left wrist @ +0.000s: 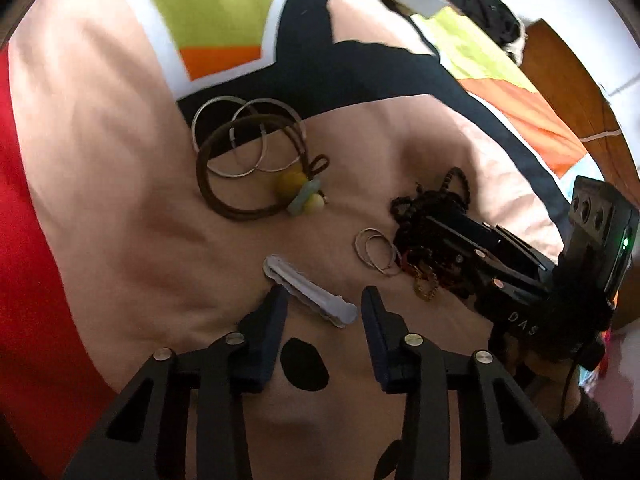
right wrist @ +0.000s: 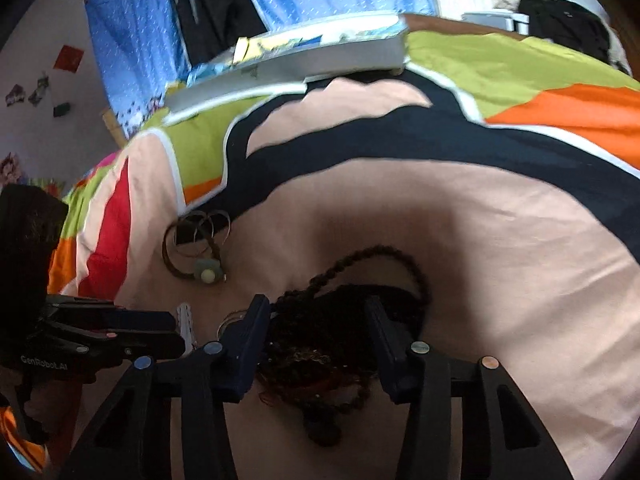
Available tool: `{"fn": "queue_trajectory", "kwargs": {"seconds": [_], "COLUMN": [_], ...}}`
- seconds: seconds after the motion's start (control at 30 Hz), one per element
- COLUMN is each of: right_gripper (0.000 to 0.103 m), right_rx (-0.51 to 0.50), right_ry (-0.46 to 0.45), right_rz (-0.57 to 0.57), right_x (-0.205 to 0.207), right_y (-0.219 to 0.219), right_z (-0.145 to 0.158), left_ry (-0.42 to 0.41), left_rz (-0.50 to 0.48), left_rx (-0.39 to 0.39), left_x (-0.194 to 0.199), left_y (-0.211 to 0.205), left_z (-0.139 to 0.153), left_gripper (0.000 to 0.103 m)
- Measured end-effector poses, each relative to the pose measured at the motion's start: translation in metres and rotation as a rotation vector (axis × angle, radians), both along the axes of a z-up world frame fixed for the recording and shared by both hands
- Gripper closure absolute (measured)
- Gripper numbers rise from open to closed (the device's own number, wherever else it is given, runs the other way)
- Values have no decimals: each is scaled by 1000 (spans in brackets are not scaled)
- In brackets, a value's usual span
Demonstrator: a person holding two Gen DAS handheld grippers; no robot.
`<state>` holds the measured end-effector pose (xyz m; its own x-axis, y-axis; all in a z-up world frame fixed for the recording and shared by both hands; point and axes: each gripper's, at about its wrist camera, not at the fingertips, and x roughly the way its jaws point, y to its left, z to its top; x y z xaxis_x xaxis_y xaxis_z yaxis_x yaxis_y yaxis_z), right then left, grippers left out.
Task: Organize jewelry
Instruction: 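Grasp the white hair clip with the left tool while the right tool grasps the black bead necklace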
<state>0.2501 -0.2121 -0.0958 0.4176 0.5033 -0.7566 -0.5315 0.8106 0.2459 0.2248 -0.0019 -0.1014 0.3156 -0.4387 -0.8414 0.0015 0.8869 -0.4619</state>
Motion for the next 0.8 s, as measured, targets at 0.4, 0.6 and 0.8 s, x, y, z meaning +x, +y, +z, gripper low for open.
{"fn": "queue_trajectory", "kwargs": {"seconds": [0.4,0.6,0.8], "right_gripper": [88,92,102], "right_rx": [-1,33,76], "right_ry": [64,37,-38], "right_rz": [12,15,-12], "right_x": [14,8,-6], "right_y": [8,4,-7], "right_z": [-18,-11,12], "left_ry": [27,-29,-75], "left_rz": [52,39,32], "left_rx": [1,5,5], "left_x": [2,-10,-23], "left_y": [12,10,6], "left_z": [-4,5,19], "left_gripper": [91,92,92]}}
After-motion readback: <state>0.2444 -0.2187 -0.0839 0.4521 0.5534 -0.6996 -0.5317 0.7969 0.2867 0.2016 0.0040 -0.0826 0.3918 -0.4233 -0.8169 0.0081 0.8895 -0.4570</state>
